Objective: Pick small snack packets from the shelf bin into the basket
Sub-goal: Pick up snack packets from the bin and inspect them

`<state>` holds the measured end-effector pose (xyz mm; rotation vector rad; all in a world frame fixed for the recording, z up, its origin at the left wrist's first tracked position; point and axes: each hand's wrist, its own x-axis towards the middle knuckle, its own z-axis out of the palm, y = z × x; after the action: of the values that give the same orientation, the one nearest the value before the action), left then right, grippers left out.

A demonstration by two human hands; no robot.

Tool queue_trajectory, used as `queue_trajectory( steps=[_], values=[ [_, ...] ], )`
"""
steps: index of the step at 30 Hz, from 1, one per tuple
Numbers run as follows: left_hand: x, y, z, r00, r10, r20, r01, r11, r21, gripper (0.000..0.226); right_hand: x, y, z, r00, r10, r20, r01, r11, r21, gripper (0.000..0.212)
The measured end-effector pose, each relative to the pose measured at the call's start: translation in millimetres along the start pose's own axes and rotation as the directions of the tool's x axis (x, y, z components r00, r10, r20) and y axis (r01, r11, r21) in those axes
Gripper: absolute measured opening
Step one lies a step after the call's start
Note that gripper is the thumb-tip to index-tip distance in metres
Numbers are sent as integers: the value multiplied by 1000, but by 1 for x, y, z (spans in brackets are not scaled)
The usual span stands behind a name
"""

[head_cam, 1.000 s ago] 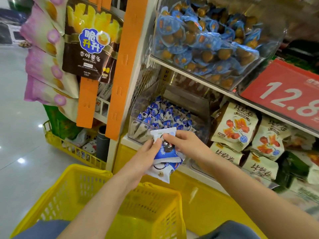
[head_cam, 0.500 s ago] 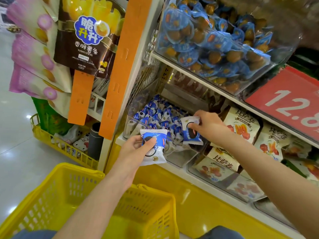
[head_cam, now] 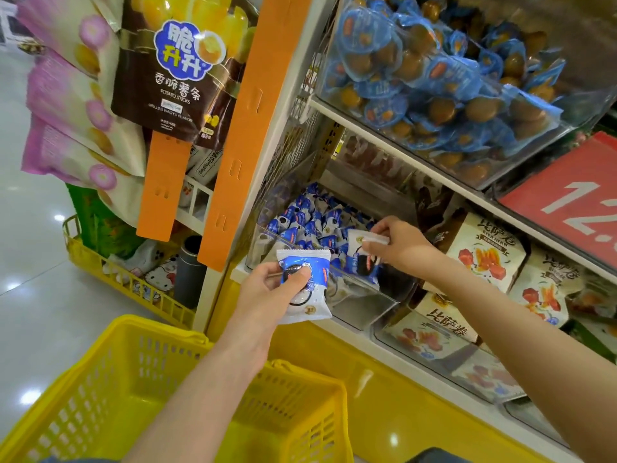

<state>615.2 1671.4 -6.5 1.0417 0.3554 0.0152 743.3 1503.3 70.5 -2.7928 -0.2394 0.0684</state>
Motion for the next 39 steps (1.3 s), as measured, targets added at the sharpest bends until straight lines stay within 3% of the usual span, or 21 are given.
queue_trajectory(
  steps=[2, 4, 6, 8, 10, 12, 14, 16, 19, 22, 24, 26, 28, 30, 31, 33, 36, 39],
  values=[
    [1, -2, 0, 1000, -4, -9, 4, 1000, 2, 19, -10, -6, -6, 983, 35, 178, -50, 996, 80, 36],
    [2, -5, 1, 1000, -23, -21, 23, 1000, 4, 15, -19, -10, -12, 942, 49, 332, -43, 999, -25, 33],
    [2, -8, 2, 998, -60, -27, 60, 998, -1, 14, -27, -14, -19, 942, 15, 336, 40, 987, -157, 26],
    [2, -11, 3, 995, -98, -22, 97, 995, -24, 15, -32, -17, -26, 975, -42, 220, 82, 981, -174, 22],
    [2, -10, 5, 991, -137, -6, 137, 988, -69, 19, -40, -20, -28, 997, -73, 12, 74, 997, -29, 17],
    [1, -9, 7, 983, -185, 18, 186, 974, -126, 25, -52, -22, -23, 997, -15, -77, 36, 961, 276, 14],
    [0, -8, 7, 977, -207, 49, 212, 965, -152, 33, -67, -26, -11, 997, 48, 56, -71, 815, 575, 17],
    [-2, -7, 7, 977, -184, 106, 200, 966, -164, 38, -81, -28, 3, 970, 44, 238, -194, 731, 654, 28],
    [-6, -9, 8, 995, -52, 85, 55, 998, -27, 37, -95, -29, 18, 931, -47, 362, -161, 837, 524, 38],
    [-7, -9, 9, 995, 95, 42, -100, 985, 142, 33, -98, -32, 16, 919, -140, 368, -37, 900, 435, 28],
    [-7, -10, 9, 991, 123, 52, -131, 974, 185, 32, -97, -33, 8, 934, -153, 324, 3, 908, 419, 21],
    [-6, -11, 9, 992, 120, 51, -127, 976, 178, 30, -87, -30, -3, 965, -115, 238, 21, 931, 365, 26],
    [-4, -9, 9, 995, 101, 10, -102, 985, 137, 31, -69, -24, -15, 996, -82, 42, 68, 964, 258, 25],
    [-1, -6, 8, 996, 87, -27, -84, 994, 76, 32, -49, -19, -25, 981, -94, -172, 106, 993, 61, 26],
    [-1, -3, 8, 996, 78, -34, -76, 996, 49, 26, -40, -17, -27, 974, -101, -203, 100, 995, -18, 32],
    [0, 1, 6, 997, 68, -37, -68, 998, 7, 7, -27, -16, -23, 991, -59, -121, 44, 991, -124, 45],
    [-1, 6, 6, 999, 30, -35, -32, 997, -73, 6, -12, -13, -9, 994, 33, 106, 9, 929, -369, 49],
    [-1, 10, 4, 999, 6, -45, -11, 993, -115, 7, 0, -9, 0, 946, 192, 263, -74, 913, -402, 52]
  ],
)
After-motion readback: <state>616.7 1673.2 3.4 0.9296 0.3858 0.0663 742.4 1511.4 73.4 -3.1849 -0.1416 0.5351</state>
